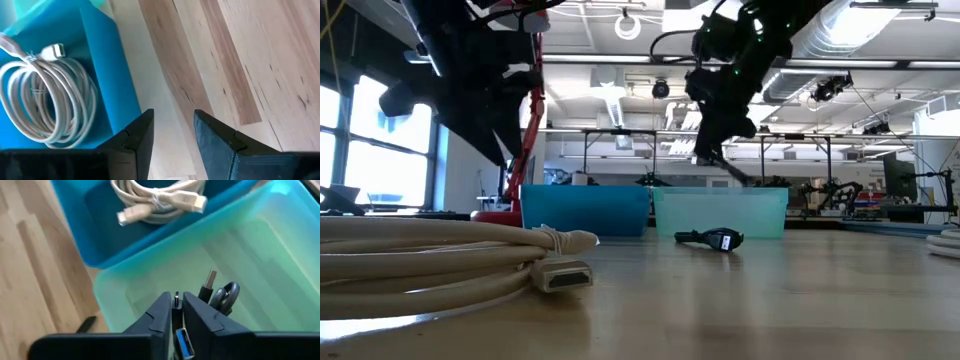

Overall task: Pick & Place USB Port
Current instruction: Put the black USB cable into the green bin

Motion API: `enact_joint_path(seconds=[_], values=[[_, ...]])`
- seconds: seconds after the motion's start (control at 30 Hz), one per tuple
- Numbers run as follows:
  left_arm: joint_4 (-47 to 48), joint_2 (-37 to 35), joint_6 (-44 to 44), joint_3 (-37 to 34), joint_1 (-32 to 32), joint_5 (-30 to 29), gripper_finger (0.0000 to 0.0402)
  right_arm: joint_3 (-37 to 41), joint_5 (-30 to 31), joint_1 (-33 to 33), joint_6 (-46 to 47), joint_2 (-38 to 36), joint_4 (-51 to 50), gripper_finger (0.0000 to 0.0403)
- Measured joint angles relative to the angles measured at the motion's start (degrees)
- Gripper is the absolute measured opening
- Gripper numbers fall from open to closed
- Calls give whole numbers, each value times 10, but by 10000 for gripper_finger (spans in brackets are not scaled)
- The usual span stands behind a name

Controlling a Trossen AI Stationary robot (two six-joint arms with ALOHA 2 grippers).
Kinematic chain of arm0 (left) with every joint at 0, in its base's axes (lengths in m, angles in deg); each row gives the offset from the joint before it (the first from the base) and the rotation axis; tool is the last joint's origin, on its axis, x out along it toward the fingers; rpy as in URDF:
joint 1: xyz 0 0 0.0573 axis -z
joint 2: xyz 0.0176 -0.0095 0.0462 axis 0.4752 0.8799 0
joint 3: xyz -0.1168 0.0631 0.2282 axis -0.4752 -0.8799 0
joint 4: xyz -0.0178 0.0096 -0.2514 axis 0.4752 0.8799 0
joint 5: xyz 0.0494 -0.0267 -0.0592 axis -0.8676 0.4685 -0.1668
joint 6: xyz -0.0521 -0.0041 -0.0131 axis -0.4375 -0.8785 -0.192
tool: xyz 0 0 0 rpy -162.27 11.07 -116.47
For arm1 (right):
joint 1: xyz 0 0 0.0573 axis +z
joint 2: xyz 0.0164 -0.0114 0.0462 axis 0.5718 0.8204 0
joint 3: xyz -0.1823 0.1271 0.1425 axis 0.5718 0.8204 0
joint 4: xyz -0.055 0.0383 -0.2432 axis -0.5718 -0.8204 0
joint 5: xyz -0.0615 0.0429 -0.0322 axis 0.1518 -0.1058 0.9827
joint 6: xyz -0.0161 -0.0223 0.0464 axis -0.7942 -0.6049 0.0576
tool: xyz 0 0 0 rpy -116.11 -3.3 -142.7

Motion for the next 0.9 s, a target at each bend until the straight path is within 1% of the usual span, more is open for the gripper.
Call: enact_joint_path(seconds=[0.23,0.4,0.5,0.6,0.67,0.83,0.9], values=[[-12,0,-1,-8,0,5,136,0,45,-2,5,13,0,117],[-13,0,-1,-8,0,5,136,0,42,0,-11,-3,2,160],[-13,0,-2,-8,0,5,136,0,8,7,-14,-22,1,180],[-15,0,-10,-8,0,6,136,0,-60,25,-12,-45,1,192],[-19,0,-10,-8,0,6,136,0,-90,42,-10,-61,5,195],[-27,0,-10,-8,0,6,136,0,-131,98,-9,-88,-5,196],[-29,0,-10,-8,0,6,136,-1,-166,125,2,-96,-25,197]])
